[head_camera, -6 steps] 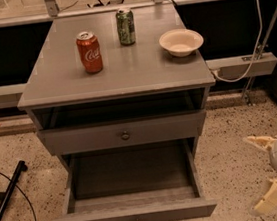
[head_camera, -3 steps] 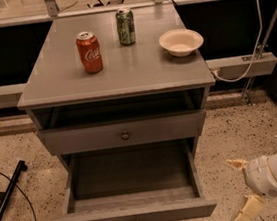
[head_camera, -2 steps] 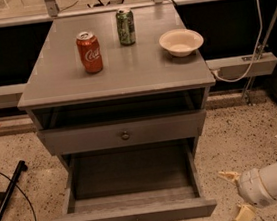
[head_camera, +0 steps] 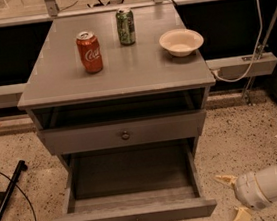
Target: Close middle drawer
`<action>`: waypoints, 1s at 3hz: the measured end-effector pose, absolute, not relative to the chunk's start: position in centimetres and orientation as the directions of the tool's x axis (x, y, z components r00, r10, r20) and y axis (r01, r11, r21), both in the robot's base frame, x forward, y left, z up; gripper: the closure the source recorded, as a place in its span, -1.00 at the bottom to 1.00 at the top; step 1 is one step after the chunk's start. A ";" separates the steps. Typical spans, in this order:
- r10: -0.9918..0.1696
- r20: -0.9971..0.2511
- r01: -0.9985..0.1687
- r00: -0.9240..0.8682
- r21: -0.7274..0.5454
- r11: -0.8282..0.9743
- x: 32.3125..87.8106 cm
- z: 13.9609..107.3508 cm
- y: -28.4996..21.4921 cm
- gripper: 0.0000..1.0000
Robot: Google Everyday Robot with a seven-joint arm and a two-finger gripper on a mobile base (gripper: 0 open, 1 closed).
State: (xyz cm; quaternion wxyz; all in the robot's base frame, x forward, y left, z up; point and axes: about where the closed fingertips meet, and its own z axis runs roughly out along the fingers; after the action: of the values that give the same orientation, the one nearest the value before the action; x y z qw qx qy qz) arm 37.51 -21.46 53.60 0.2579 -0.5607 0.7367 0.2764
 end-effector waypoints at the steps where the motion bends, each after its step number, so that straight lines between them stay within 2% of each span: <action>1: -0.670 -0.711 -0.976 -0.212 0.119 0.183 36.8 51.4 -21.0 -0.68; 2: -0.657 -0.734 -0.985 -0.173 0.112 0.135 36.5 48.0 -19.7 -0.06; 3: -0.643 -0.752 -0.989 -0.146 0.101 0.106 37.1 45.2 -18.1 0.40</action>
Offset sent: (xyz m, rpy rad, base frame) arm -0.0166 0.0179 -0.0770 0.0759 -0.0210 0.0979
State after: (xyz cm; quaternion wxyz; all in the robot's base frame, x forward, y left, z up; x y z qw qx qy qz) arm 37.10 -18.06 45.22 0.2779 -0.5915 0.6898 0.3116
